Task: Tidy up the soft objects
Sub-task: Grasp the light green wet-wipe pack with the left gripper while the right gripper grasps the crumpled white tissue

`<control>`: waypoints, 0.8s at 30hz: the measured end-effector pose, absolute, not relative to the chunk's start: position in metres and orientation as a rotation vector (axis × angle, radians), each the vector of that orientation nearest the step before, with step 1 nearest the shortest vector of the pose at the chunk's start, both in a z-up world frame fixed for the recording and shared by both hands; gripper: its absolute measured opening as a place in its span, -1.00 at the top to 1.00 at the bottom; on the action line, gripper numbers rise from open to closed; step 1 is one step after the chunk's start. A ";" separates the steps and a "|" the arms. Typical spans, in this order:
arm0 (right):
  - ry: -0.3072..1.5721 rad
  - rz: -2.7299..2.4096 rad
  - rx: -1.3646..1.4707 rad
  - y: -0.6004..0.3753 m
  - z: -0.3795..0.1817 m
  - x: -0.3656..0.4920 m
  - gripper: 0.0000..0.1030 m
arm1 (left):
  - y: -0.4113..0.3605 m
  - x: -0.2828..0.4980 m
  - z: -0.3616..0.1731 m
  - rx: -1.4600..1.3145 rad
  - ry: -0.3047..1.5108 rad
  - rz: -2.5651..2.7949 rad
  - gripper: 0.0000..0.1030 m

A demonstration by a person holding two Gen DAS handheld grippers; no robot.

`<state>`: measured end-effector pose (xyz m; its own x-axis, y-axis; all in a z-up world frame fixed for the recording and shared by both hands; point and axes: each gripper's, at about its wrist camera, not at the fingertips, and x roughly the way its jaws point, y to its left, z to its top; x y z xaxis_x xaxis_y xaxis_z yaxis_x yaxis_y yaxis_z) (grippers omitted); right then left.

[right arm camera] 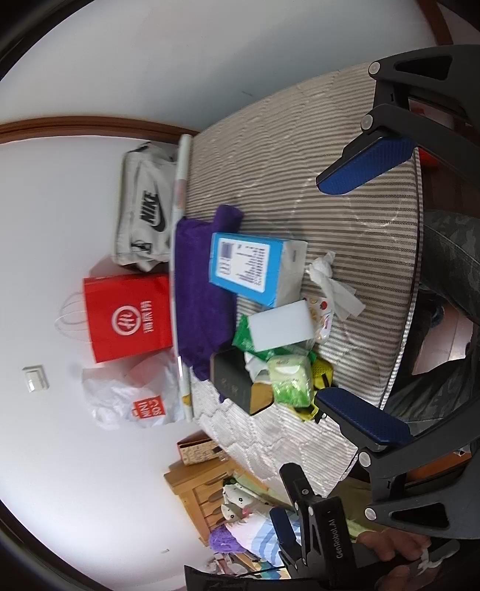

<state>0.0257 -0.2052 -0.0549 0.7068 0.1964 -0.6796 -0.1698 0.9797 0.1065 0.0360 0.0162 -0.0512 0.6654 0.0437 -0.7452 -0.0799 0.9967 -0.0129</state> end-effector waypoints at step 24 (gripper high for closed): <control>0.941 0.266 0.057 -0.200 -0.183 0.106 -0.96 | 0.014 0.098 -0.134 -0.079 0.978 -0.029 -0.98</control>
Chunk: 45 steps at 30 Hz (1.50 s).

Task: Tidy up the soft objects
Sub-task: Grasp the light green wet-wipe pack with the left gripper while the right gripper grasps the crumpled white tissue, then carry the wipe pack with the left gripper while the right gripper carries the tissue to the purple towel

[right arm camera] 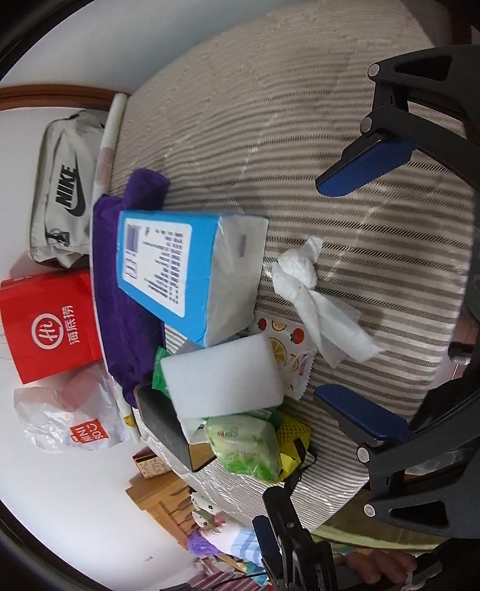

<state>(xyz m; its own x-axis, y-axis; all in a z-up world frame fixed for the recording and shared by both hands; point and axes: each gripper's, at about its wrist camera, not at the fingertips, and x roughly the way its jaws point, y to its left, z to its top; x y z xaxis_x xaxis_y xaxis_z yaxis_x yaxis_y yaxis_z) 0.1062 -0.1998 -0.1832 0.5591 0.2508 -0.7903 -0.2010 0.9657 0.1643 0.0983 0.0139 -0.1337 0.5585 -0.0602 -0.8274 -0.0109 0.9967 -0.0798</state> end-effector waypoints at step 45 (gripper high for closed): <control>0.853 0.230 -0.001 -0.221 -0.202 0.117 0.58 | 0.003 0.125 -0.141 -0.169 0.925 0.016 -0.54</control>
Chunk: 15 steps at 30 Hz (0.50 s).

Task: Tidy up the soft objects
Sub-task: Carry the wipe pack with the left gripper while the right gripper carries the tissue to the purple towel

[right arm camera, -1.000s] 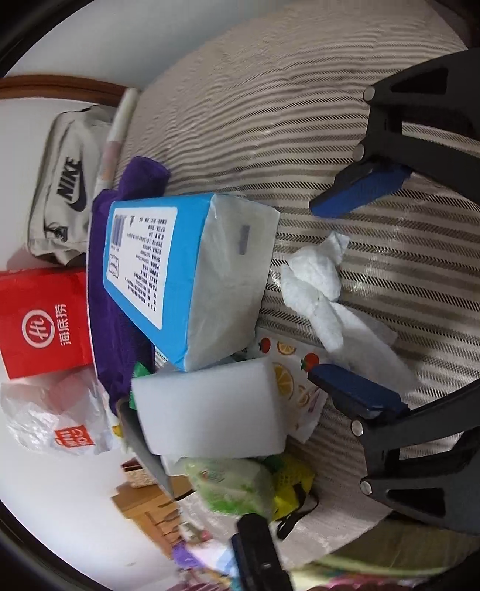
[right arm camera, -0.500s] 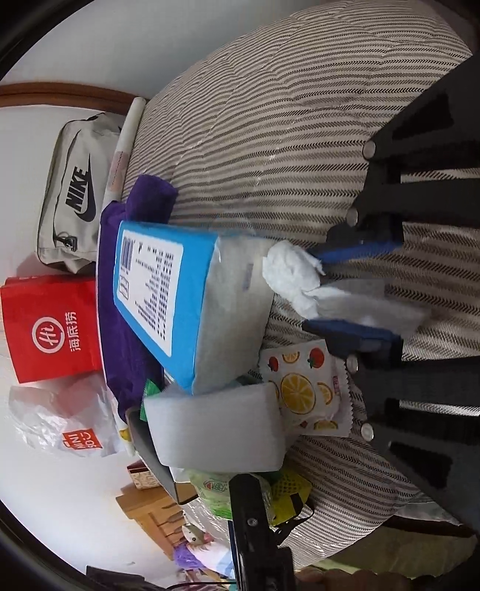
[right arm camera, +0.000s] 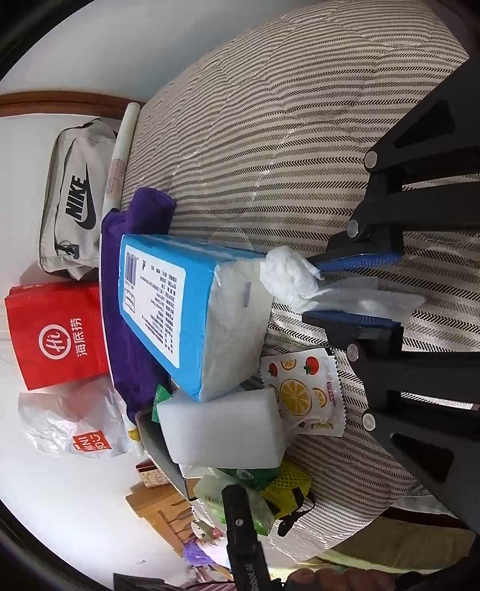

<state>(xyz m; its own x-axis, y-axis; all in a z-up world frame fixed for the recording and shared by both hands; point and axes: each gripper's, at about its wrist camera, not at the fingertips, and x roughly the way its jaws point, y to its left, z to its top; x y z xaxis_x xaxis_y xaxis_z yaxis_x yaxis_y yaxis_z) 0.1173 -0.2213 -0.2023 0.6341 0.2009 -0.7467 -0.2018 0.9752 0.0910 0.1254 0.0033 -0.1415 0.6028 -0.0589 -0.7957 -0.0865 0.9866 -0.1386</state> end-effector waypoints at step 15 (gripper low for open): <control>0.824 0.266 0.023 -0.218 -0.174 0.112 0.58 | 0.061 0.124 -0.132 -0.272 0.905 0.079 -0.54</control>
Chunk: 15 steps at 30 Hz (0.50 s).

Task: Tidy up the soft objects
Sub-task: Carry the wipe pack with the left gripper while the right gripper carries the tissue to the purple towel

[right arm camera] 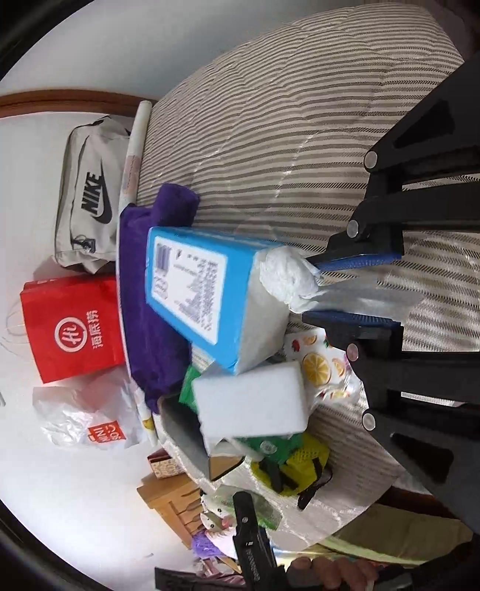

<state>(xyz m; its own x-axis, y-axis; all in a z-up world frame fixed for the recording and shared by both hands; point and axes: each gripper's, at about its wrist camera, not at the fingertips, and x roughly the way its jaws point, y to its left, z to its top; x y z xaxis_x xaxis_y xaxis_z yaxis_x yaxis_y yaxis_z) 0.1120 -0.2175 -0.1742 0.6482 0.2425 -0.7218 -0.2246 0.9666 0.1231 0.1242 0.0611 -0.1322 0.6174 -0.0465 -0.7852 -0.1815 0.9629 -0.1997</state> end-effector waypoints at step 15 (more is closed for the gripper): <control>0.786 0.311 0.064 -0.205 -0.122 0.134 0.60 | 0.081 0.158 -0.101 -0.173 0.852 0.022 -0.55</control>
<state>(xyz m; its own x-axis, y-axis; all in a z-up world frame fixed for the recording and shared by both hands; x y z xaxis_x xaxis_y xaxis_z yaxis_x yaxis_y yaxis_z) 0.1339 -0.2047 -0.1223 0.6636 0.2990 -0.6857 -0.2520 0.9524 0.1714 0.1580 0.0812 -0.1010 0.6592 -0.0497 -0.7503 -0.0888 0.9857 -0.1433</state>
